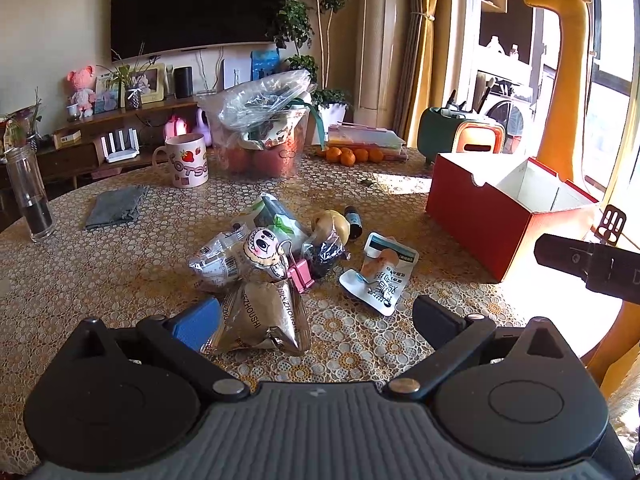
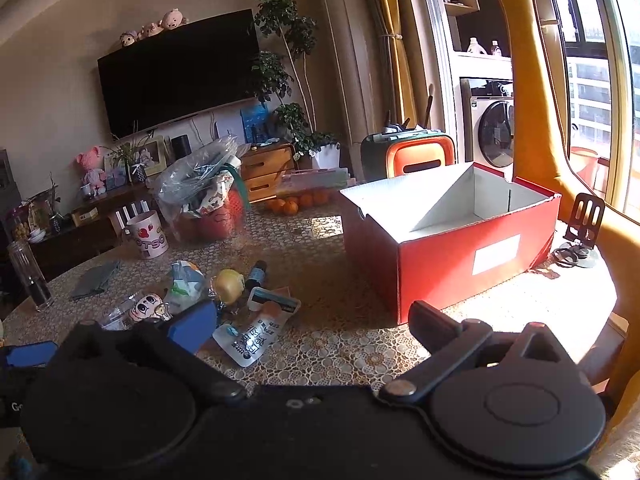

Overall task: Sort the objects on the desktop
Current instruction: 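Move the left tool toward the silver snack bag while the right tool approaches the white pouch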

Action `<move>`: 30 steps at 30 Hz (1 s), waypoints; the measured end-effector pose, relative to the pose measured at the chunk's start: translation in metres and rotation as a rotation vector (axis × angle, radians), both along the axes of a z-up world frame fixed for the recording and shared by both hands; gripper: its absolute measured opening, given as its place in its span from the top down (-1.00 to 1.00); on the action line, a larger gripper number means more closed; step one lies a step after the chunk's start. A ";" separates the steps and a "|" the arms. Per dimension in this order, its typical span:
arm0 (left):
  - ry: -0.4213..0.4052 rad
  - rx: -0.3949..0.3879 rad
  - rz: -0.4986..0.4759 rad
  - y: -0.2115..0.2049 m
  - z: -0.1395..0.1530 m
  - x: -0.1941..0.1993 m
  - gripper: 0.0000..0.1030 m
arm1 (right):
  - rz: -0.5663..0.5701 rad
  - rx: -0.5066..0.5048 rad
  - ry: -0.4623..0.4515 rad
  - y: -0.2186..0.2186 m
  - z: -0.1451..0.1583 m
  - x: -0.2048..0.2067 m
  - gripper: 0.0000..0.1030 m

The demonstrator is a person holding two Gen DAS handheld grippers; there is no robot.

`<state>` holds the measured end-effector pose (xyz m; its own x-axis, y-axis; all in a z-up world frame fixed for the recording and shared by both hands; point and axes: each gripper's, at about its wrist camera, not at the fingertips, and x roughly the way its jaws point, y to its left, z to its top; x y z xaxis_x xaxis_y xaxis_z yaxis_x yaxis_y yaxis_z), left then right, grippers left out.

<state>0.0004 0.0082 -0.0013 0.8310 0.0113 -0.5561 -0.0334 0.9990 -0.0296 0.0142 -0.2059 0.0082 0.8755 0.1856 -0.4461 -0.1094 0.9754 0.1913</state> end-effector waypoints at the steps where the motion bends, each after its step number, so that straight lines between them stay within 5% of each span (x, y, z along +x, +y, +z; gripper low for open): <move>1: 0.000 -0.002 -0.001 0.001 -0.001 0.001 -1.00 | 0.006 -0.002 0.000 0.000 0.000 0.001 -0.99; 30: 0.056 0.001 -0.011 0.031 -0.057 0.064 -1.00 | 0.224 -0.121 0.058 0.040 -0.048 0.102 -0.99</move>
<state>0.0641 0.0388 -0.0578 0.7984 0.0030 -0.6022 -0.0243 0.9993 -0.0272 0.1163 -0.1661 -0.0394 0.7908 0.3145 -0.5252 -0.3177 0.9442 0.0871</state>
